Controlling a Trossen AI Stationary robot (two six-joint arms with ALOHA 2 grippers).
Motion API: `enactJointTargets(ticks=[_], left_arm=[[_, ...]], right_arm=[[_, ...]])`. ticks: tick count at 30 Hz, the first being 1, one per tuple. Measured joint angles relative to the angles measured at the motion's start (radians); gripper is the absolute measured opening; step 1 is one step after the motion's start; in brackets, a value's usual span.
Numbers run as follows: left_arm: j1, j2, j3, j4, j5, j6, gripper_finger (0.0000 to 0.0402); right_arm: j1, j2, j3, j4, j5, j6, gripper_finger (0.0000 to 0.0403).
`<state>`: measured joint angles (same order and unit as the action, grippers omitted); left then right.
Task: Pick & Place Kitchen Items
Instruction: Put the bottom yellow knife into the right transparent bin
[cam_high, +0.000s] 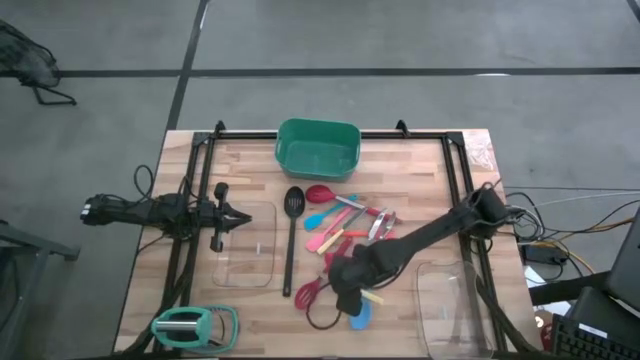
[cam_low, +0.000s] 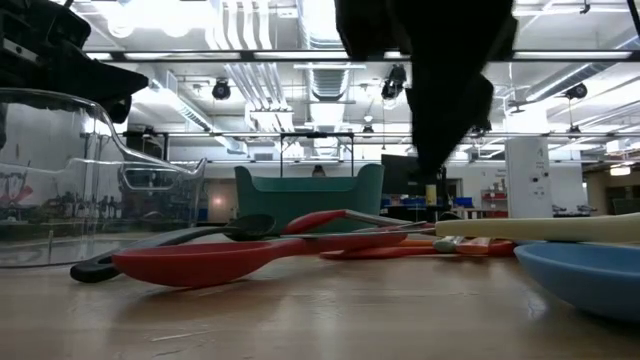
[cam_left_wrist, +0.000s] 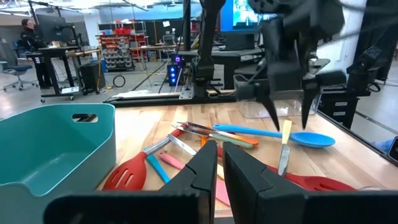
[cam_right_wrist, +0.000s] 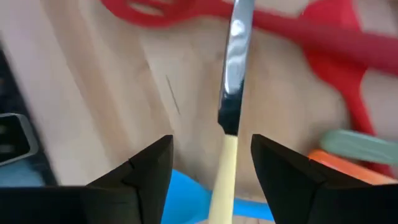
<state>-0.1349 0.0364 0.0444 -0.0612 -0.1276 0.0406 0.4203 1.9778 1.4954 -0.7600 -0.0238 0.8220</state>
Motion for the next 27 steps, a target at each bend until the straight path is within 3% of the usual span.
enactJointTargets(ticks=[27], left_arm=[[0.000, 0.000, 0.000, 0.000, -0.001, 0.000, 0.0032]], right_arm=[[0.040, 0.053, -0.023, -0.053, 0.106, 0.094, 0.0175]])
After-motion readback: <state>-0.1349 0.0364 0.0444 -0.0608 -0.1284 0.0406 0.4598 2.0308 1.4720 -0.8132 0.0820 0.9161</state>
